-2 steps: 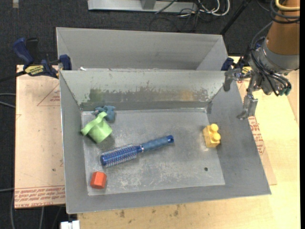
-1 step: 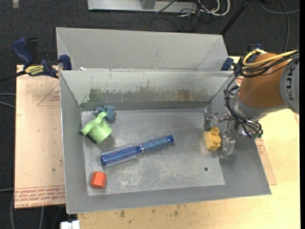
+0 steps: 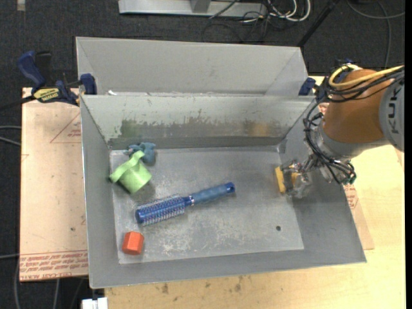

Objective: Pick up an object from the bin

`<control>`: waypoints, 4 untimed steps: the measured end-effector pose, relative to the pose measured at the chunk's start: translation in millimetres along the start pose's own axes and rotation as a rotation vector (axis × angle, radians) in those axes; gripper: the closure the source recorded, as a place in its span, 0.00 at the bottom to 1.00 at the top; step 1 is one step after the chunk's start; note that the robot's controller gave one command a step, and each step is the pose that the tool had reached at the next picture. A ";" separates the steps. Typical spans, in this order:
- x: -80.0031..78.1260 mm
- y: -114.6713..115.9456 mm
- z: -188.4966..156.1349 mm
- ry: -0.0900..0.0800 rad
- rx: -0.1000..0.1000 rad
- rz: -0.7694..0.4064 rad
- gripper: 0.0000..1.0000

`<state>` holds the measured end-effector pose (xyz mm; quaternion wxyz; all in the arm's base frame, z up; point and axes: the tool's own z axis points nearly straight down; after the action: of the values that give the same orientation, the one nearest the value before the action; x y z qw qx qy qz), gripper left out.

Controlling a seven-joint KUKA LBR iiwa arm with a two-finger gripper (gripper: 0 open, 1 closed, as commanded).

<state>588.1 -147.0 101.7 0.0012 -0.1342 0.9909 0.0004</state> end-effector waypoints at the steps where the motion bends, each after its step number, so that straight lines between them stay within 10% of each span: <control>1: 31.4 2.2 -130.9 -0.007 0.005 0.001 1.00; 2: 31.7 2.8 -126.0 -0.001 0.001 0.000 0.00; 3: 16.0 89.6 -32.7 0.008 -0.008 0.018 0.00; 4: -38.4 141.9 2.3 -0.001 -0.003 -0.127 0.00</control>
Offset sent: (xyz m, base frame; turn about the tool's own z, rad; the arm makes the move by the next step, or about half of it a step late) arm -0.0327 -0.0063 0.1258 -0.0022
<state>587.4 0.1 99.6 0.0015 -0.1967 0.9805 0.0017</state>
